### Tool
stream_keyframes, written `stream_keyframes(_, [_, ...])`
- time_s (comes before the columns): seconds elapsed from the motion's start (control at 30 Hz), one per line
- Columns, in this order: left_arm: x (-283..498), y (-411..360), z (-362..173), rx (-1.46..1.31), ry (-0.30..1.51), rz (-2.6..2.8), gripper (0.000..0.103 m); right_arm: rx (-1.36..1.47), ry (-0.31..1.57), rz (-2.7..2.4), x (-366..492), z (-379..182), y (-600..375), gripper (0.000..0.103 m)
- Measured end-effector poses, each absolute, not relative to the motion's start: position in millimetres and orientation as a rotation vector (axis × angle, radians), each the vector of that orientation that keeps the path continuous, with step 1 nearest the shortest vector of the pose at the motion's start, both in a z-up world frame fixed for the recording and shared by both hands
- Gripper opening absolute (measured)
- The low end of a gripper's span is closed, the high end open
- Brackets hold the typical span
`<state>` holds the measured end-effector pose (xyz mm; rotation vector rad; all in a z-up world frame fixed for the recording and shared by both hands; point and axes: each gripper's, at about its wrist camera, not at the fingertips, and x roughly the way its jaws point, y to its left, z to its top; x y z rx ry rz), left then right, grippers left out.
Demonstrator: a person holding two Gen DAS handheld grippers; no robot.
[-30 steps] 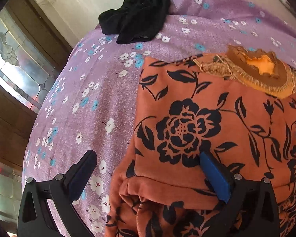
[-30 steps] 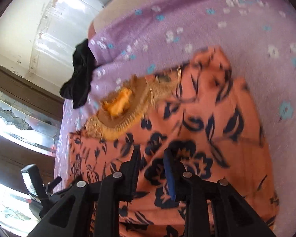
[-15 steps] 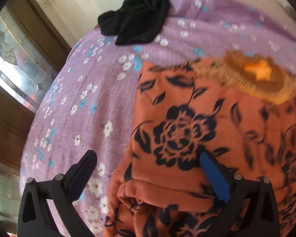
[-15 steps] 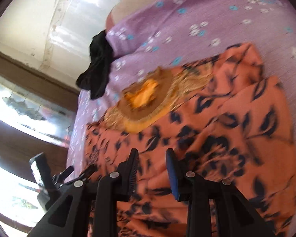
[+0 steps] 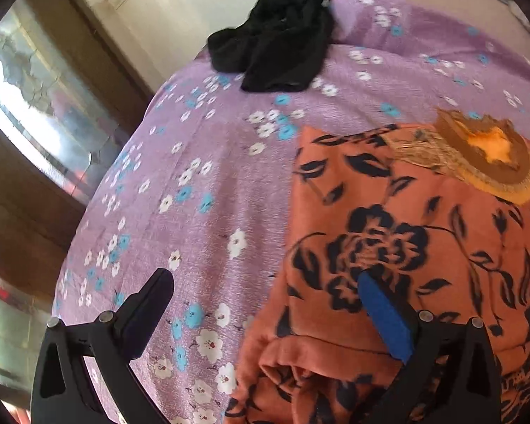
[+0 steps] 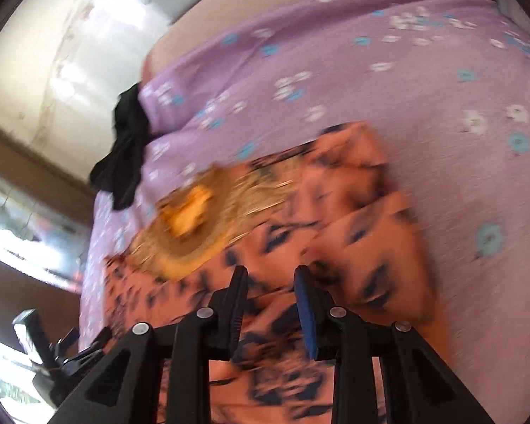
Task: Fold small clothes
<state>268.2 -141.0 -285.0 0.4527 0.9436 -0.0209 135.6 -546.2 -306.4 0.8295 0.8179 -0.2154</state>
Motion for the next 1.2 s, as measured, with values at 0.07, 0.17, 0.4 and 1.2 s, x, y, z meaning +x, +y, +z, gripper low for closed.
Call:
stream_keyframes(0.07, [277, -138, -298, 0.488, 0.998, 0.036, 0.103, 0.882, 0.811, -0.197, 134, -312, -558, 0.029])
stream_keyframes(0.17, [278, -140, -299, 0.481, 0.988, 0.033, 0.103, 0.827, 0.750, -0.203, 136, -294, -554, 0.031])
stream_keyframes(0.4, [267, -150, -302, 0.547, 0.951, -0.005, 0.103, 0.742, 0.788, -0.243, 151, -308, -562, 0.031])
stream_keyframes(1.2, [263, -142, -306, 0.480, 0.923, -0.024, 0.103, 0.641, 0.909, -0.133, 119, -303, -477, 0.069])
